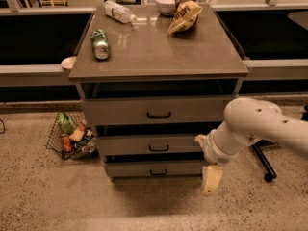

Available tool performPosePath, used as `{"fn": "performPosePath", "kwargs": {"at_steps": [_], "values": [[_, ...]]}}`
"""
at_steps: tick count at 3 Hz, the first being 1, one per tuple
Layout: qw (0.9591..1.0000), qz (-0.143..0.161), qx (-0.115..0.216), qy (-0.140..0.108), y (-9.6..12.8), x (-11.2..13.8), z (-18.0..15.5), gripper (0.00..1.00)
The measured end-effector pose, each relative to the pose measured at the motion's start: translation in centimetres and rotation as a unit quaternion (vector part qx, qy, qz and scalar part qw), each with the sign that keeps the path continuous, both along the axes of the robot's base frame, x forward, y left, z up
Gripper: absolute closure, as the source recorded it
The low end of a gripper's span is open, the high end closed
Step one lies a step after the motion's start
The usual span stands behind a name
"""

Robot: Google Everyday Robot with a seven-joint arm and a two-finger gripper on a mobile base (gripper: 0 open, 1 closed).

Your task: Open middle drawer

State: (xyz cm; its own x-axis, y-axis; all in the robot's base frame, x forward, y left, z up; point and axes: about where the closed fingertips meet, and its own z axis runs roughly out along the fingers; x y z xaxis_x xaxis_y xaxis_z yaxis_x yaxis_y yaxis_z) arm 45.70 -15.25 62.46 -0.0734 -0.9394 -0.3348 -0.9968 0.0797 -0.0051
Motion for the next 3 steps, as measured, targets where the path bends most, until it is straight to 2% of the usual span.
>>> {"fn": "performPosePath", "kwargs": {"at_steps": [1,3], "values": [[0.9994,0.012,0.028,0.015,0.3,1.3,-6.9,0.00],[0.9995,0.005,0.025,0.019,0.1,1.6,-8.0,0.00]]}}
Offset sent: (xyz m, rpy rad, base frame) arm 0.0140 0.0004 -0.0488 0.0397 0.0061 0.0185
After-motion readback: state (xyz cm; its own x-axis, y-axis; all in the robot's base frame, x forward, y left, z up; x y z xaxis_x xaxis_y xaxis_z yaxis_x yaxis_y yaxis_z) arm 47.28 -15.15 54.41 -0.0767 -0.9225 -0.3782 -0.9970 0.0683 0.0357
